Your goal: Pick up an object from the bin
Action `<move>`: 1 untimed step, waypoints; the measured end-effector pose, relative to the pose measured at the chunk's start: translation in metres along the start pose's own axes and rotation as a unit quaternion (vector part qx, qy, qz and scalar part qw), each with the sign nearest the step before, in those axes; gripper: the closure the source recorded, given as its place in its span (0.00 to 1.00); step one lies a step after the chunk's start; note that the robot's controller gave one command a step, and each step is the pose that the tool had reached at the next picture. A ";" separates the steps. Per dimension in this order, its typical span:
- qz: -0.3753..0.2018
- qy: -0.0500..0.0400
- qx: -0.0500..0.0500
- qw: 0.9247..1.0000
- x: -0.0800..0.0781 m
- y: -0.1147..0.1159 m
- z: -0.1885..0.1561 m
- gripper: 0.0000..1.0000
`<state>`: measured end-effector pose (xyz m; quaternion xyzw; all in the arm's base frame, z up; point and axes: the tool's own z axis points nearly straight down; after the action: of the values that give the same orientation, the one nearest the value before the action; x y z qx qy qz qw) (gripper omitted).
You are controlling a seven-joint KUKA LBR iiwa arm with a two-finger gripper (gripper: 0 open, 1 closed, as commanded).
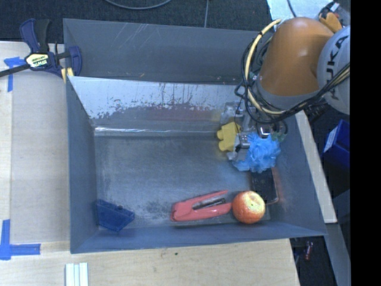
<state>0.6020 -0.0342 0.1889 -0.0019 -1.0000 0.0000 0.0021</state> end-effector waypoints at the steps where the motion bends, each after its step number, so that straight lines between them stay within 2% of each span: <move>1: -0.001 -0.004 0.000 1.000 -0.001 0.000 -0.005 0.00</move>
Offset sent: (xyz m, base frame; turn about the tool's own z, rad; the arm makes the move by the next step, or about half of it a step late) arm 0.0013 -0.1024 -0.1189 0.1593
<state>0.6033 -0.0341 0.1941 -0.0013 -1.0000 0.0002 -0.0020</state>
